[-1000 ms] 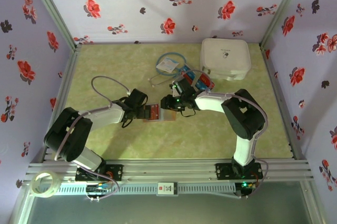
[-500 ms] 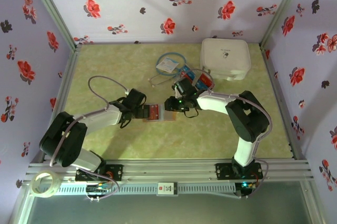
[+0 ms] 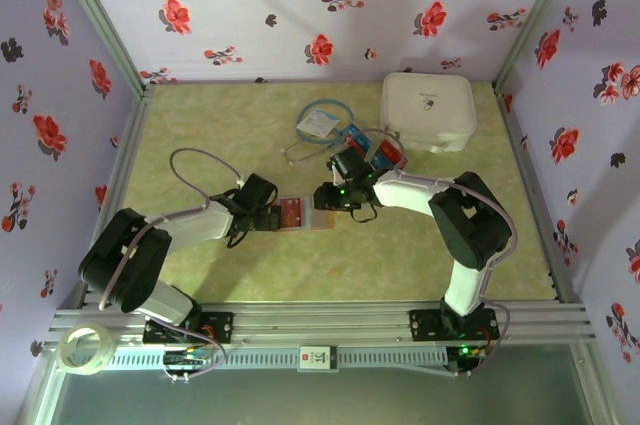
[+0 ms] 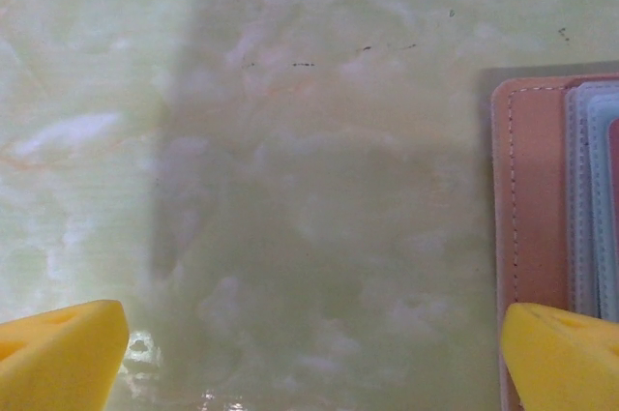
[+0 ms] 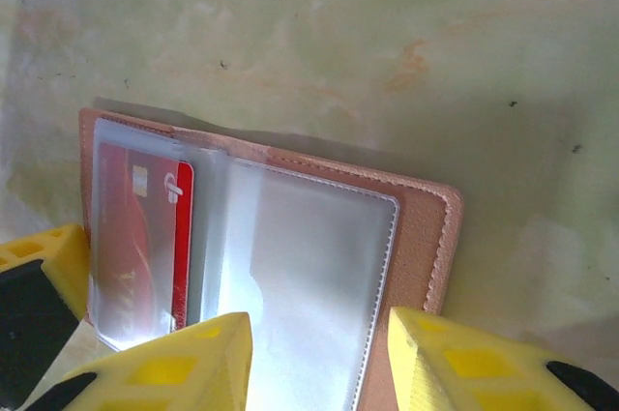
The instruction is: Put the credit cards into the card holder
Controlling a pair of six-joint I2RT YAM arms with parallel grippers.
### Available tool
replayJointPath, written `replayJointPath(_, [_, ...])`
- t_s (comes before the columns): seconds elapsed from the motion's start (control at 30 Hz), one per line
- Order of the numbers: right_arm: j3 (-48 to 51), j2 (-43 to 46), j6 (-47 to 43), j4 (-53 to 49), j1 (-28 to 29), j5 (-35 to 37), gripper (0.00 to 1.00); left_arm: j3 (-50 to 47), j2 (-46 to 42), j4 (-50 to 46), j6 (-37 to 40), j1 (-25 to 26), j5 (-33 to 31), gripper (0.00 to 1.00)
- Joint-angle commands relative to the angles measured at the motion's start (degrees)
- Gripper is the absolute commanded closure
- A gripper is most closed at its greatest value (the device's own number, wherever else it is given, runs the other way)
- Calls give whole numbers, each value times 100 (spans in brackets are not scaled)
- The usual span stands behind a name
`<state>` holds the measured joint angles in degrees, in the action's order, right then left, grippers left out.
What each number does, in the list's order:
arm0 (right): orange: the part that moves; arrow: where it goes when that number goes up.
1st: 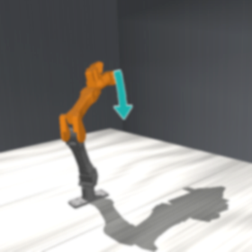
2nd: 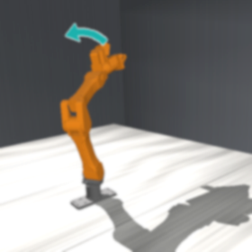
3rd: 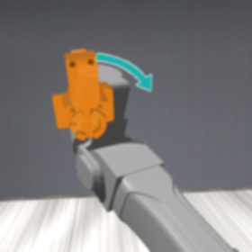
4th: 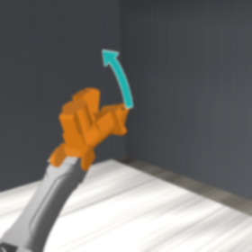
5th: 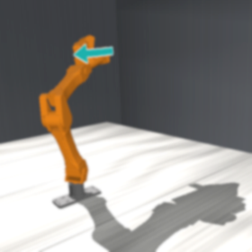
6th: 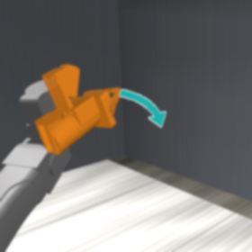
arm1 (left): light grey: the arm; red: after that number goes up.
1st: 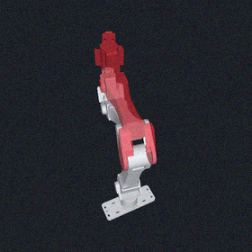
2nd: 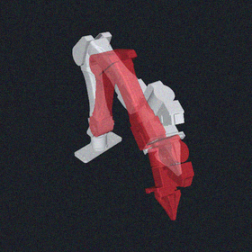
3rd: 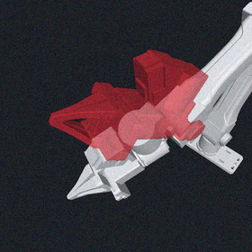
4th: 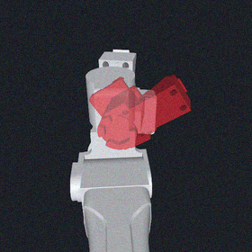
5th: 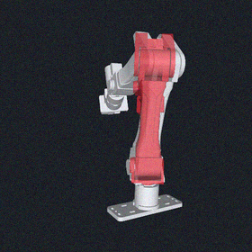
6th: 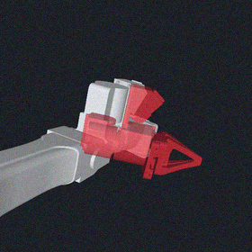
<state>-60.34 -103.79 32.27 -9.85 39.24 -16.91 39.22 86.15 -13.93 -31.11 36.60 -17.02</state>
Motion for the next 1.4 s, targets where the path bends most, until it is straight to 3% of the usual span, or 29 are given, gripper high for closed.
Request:
replayJointPath(0.0, [-137,-176,-88,-84,-40,8,58,-115,140,4,44,-29,-170,0])
replayJointPath(1.0, [-121,-304,1115,1305,321,-1032,60,-319,99,257,-35,-34,-16,0])
replayJointPath(1.37, [-654,-855,1324,1385,628,-948,57,-572,-1229,-140,-257,-625,-174,0])
